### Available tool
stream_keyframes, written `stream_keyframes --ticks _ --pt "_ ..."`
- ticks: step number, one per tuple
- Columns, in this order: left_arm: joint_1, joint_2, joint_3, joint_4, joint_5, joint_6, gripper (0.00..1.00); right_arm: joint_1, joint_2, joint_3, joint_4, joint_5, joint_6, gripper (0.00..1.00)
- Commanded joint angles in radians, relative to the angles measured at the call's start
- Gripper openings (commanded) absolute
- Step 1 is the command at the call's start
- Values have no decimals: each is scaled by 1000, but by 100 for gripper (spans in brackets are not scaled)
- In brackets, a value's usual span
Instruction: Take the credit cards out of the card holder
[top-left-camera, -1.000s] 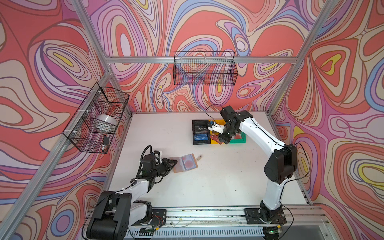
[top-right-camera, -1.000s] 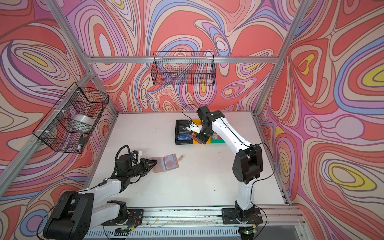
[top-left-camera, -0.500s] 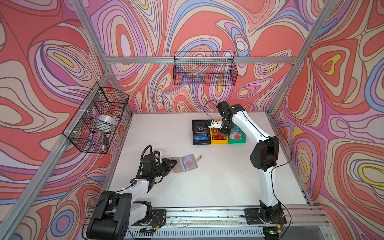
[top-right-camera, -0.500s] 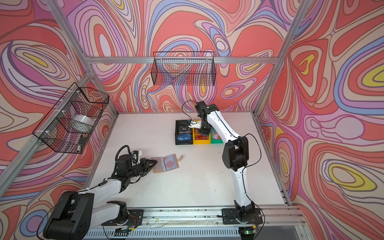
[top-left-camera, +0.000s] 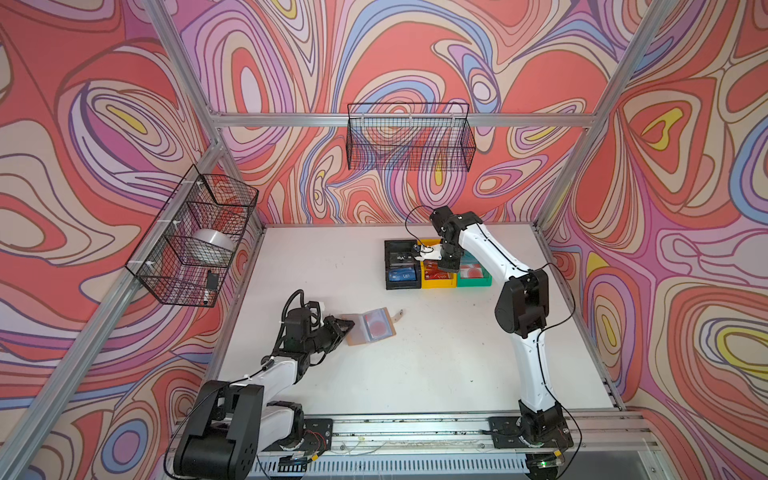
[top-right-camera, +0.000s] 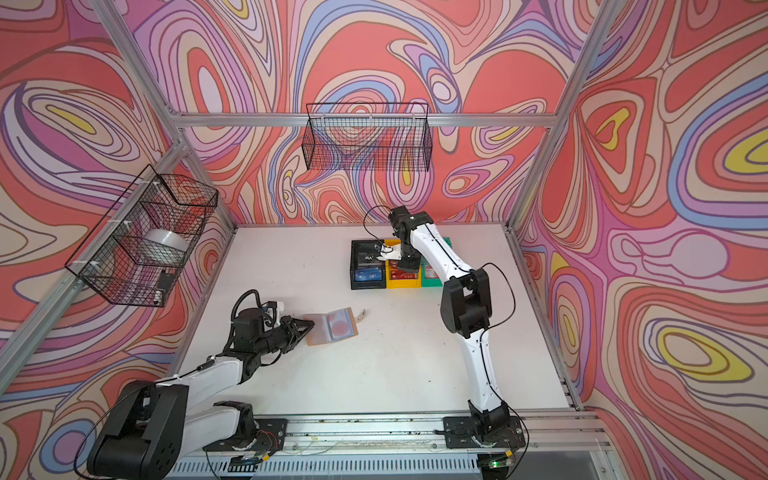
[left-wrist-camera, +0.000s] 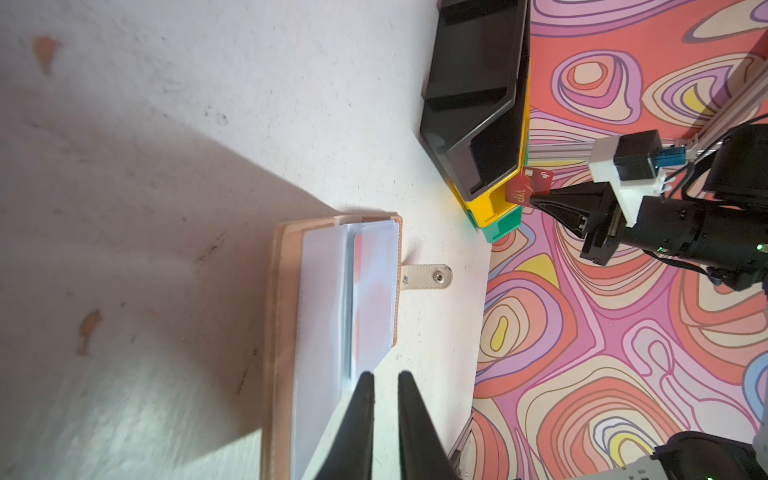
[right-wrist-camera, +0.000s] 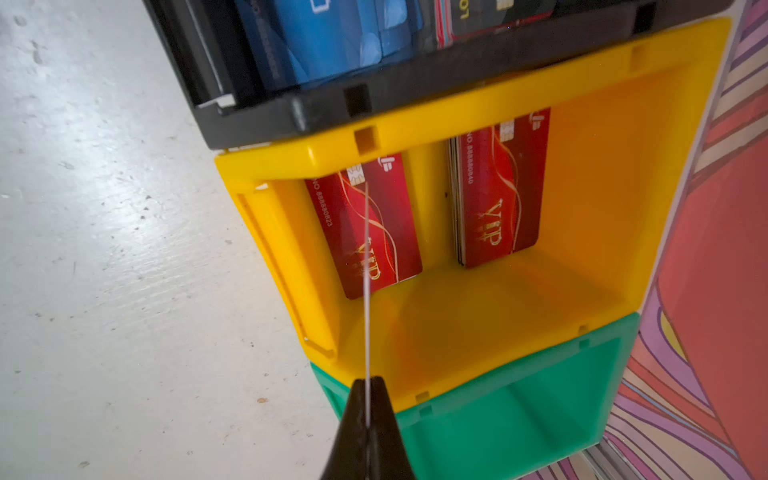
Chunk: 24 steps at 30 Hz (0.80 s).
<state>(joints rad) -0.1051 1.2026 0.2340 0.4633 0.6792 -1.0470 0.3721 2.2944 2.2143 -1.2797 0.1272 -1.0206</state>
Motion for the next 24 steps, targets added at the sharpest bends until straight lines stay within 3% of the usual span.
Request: stream_keyframes --ticks 1,24 --pt "-4 8 23 -4 -8 16 16 -6 43 27 23 15 -29 0" --pt "-4 90 12 78 4 12 15 -6 48 -84 54 20 -31 0"
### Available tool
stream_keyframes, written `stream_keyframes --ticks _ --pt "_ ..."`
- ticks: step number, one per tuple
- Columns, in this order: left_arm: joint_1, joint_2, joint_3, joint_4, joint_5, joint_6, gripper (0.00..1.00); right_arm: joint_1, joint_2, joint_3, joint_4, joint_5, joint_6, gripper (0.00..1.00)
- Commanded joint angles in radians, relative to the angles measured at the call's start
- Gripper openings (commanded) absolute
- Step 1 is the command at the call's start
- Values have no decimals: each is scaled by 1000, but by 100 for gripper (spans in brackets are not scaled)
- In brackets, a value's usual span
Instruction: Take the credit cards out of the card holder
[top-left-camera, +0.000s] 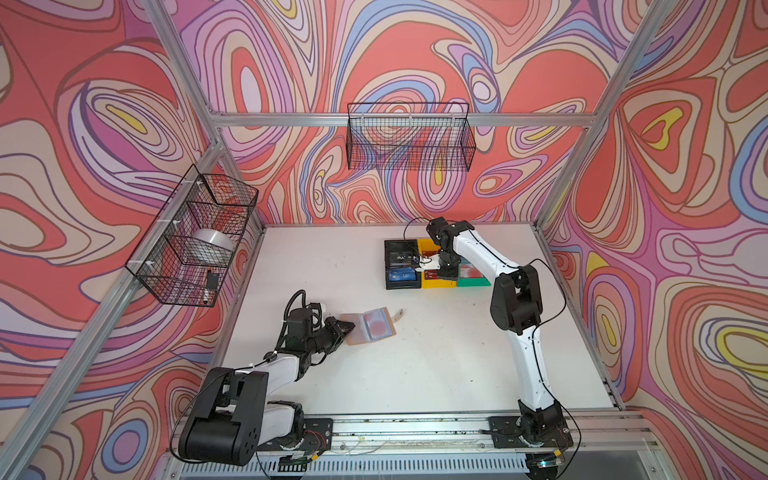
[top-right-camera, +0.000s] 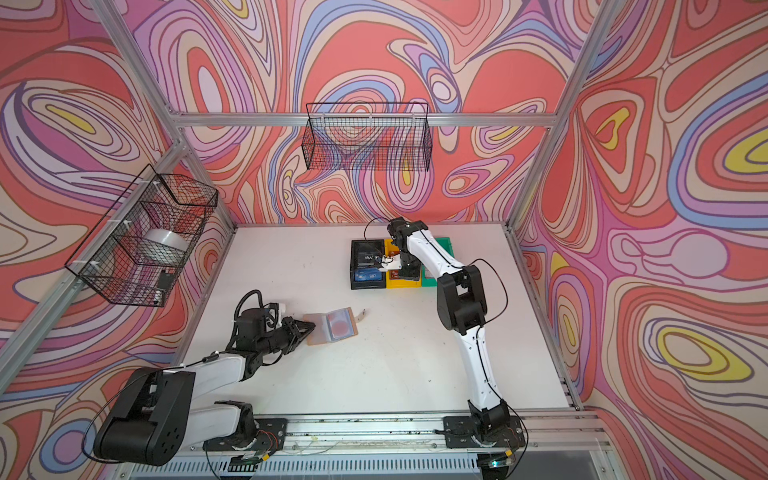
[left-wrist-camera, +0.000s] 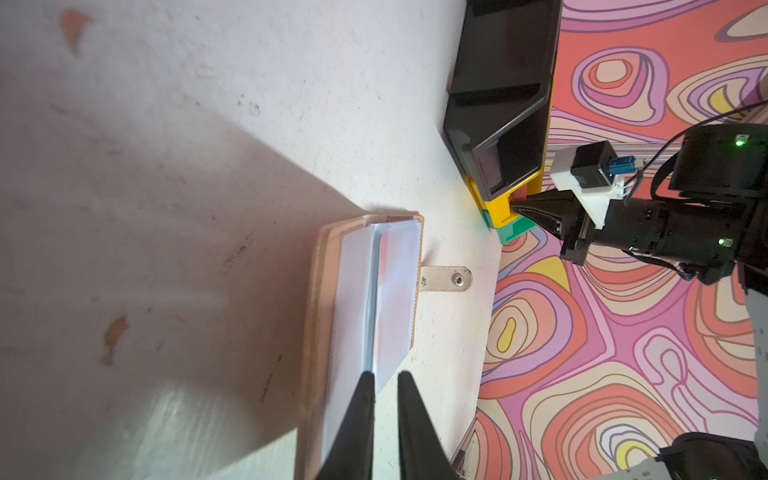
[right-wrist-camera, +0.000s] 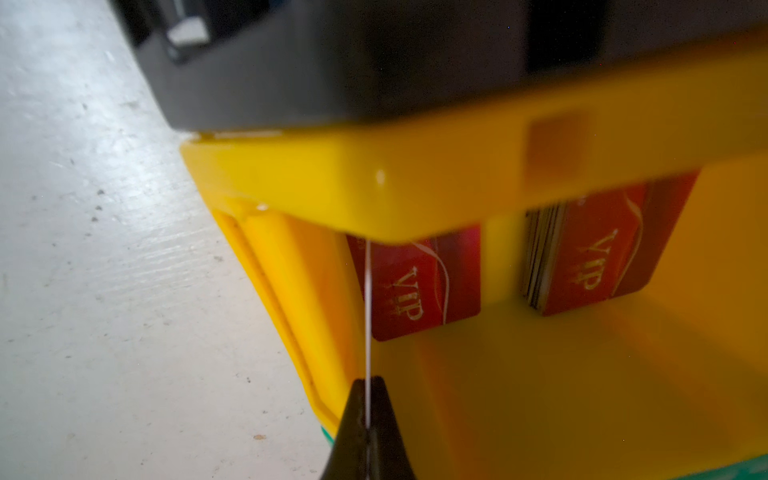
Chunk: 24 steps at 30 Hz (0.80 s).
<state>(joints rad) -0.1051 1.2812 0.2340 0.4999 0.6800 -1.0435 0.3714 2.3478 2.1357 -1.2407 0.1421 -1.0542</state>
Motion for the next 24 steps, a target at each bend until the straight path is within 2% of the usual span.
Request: stream_keyframes --ticks 1,8,16,24 --pt "-3 14 10 42 2 8 15 -6 -5 -1 16 5 6 0" --pt "-4 36 10 60 7 7 15 -5 3 12 92 33 42 17" --pt "-4 44 9 68 8 5 15 -6 5 14 155 53 51 25" --pt "-4 37 5 64 10 5 15 -6 -4 -22 369 166 76 31"
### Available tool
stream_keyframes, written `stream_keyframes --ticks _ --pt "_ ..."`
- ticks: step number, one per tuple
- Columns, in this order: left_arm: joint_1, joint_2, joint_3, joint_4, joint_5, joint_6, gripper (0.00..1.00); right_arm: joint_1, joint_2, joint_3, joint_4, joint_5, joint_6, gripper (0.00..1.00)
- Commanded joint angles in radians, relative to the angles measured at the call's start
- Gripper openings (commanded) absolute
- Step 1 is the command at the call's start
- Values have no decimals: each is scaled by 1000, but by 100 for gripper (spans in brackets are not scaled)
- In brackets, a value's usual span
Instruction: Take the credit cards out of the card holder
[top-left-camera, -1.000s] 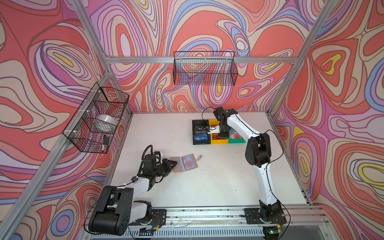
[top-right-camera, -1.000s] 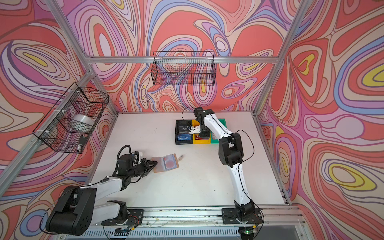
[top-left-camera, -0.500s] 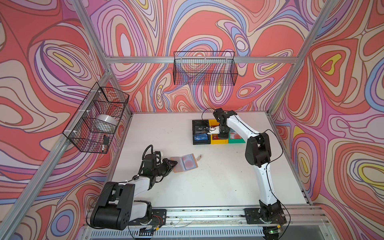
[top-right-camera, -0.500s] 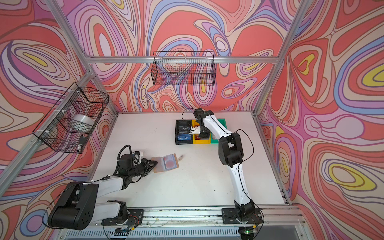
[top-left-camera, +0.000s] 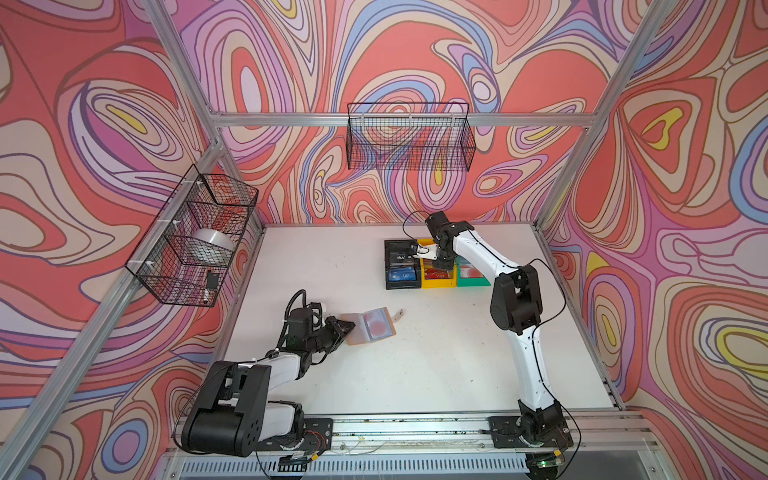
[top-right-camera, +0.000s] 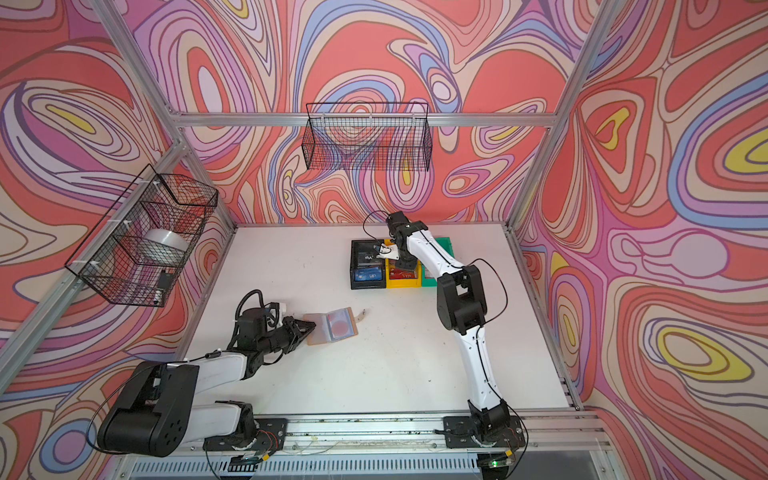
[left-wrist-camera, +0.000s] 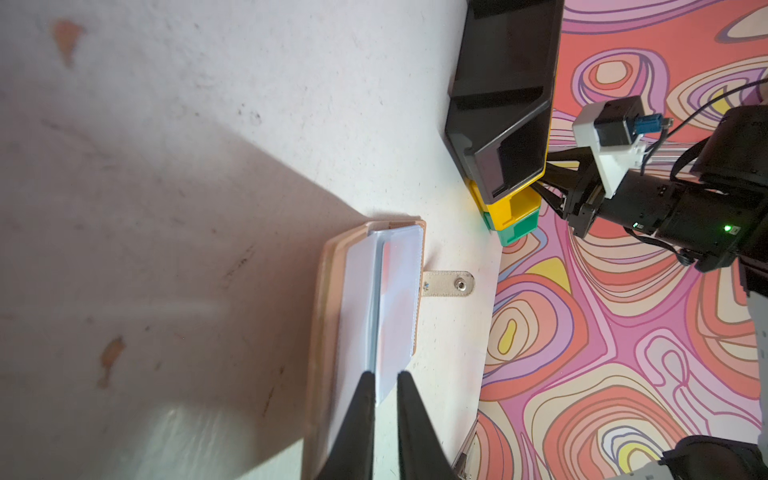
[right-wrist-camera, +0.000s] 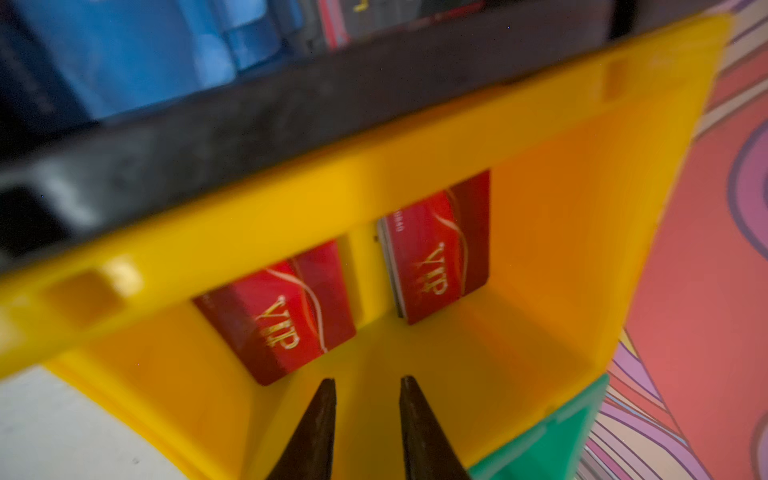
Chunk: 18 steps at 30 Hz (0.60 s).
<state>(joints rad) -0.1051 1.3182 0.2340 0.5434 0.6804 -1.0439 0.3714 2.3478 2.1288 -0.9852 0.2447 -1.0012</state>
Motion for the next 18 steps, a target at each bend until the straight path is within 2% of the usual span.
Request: stream_keyframes --ticks 1,4,6,9,13,16,18 --pt "-4 -3 5 20 9 7 15 -6 -6 -16 137 78 33 31" --pt "-3 -15 5 5 8 10 15 -6 -40 -21 169 73 116 31" --pt "-4 -25 5 -15 3 19 15 -1 -87 -33 157 15 215 30" --pt "-4 -38 12 -63 -11 42 15 12 -202 -123 144 -210 404 28" --pt "-4 -39 20 -105 -24 66 15 72 -413 -444 353 -525 640 26" --pt "-4 -34 24 -125 -27 77 15 170 -506 -643 498 -663 781 26" --pt "-4 -29 25 -133 -32 83 14 243 -505 -682 517 -681 873 23"
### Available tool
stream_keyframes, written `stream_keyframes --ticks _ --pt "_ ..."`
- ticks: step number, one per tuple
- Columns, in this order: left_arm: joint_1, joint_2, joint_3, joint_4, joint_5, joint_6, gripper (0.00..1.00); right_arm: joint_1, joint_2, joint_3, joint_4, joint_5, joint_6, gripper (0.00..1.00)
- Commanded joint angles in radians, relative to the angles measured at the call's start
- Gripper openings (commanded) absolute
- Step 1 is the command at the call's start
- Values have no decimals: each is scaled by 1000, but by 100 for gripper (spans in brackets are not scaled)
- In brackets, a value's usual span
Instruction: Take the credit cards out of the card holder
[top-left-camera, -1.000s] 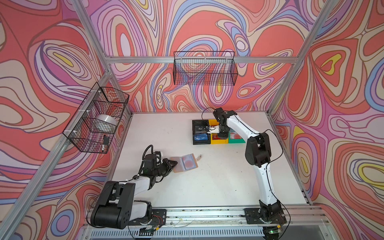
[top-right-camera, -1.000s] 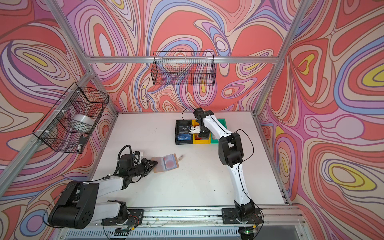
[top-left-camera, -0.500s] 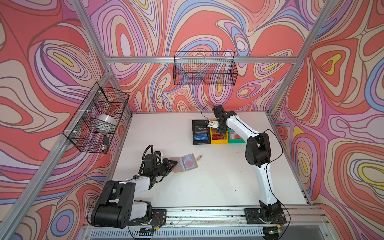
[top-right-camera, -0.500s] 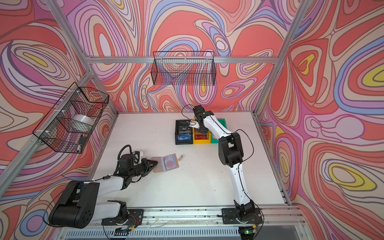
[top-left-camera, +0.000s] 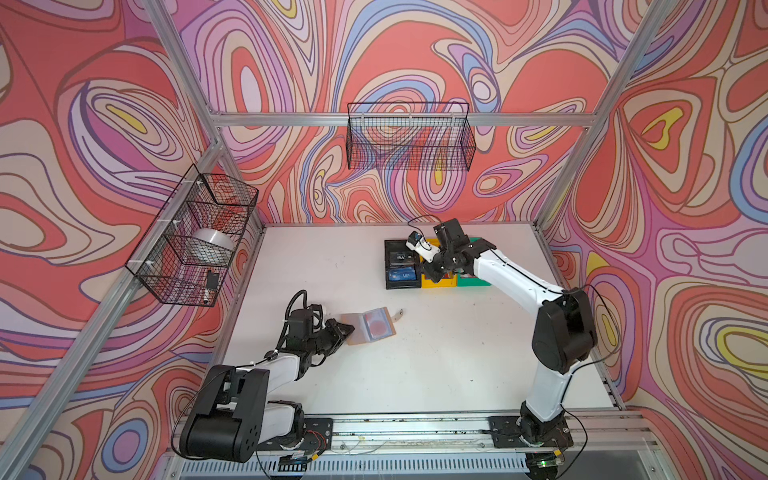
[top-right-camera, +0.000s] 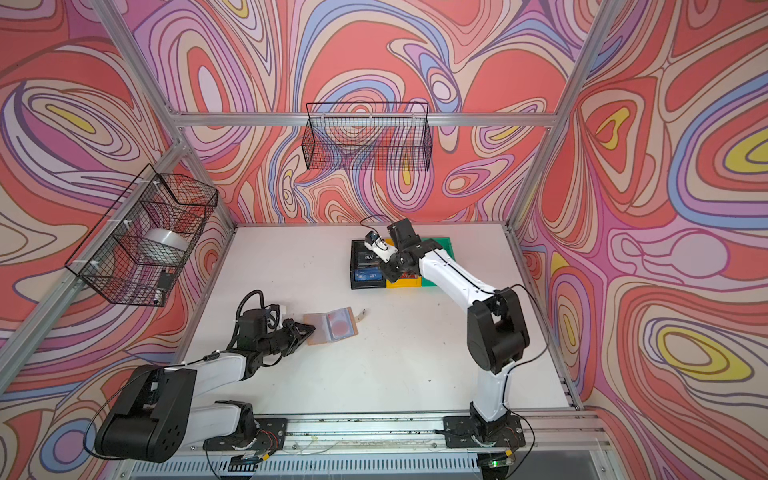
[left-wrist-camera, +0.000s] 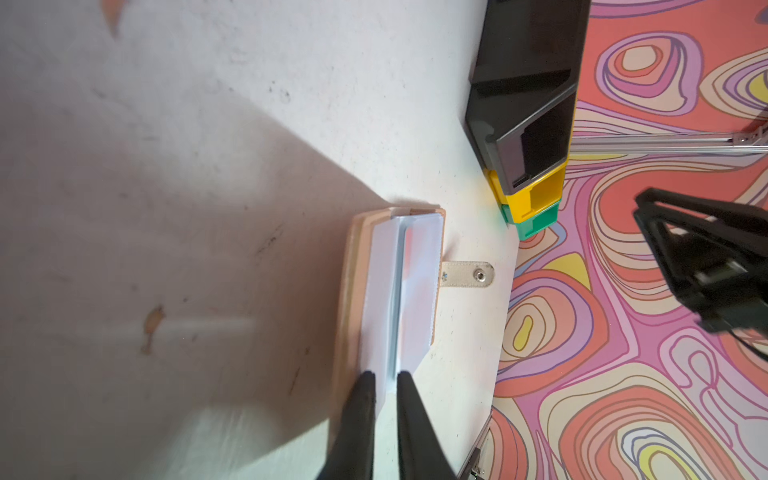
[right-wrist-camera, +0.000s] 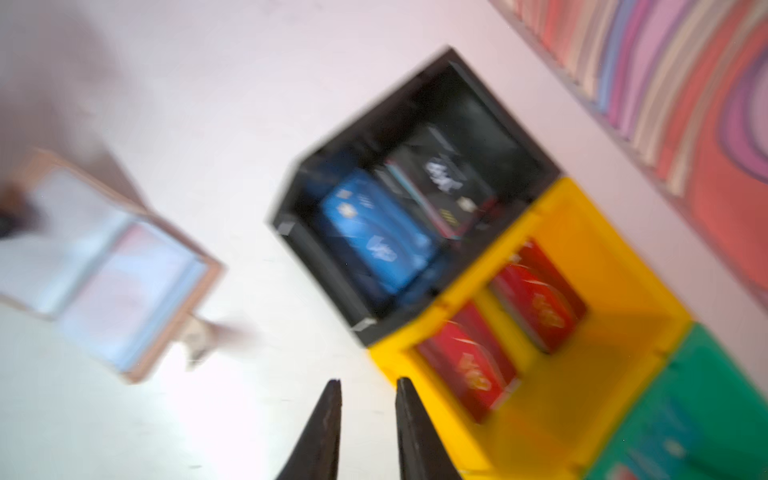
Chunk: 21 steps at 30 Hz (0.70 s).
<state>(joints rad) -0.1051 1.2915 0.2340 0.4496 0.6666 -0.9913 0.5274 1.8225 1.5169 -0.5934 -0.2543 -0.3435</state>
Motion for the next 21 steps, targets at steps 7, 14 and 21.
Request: stream_keyframes --ticks 7,14,21 --pt "-4 -3 12 -55 -29 41 14 213 180 -103 200 -171 488 9" --pt "-5 2 -6 -65 -48 51 14 212 247 -117 247 -150 561 7" --pt "-4 36 -11 -54 -53 59 13 213 263 -102 222 -103 550 6"
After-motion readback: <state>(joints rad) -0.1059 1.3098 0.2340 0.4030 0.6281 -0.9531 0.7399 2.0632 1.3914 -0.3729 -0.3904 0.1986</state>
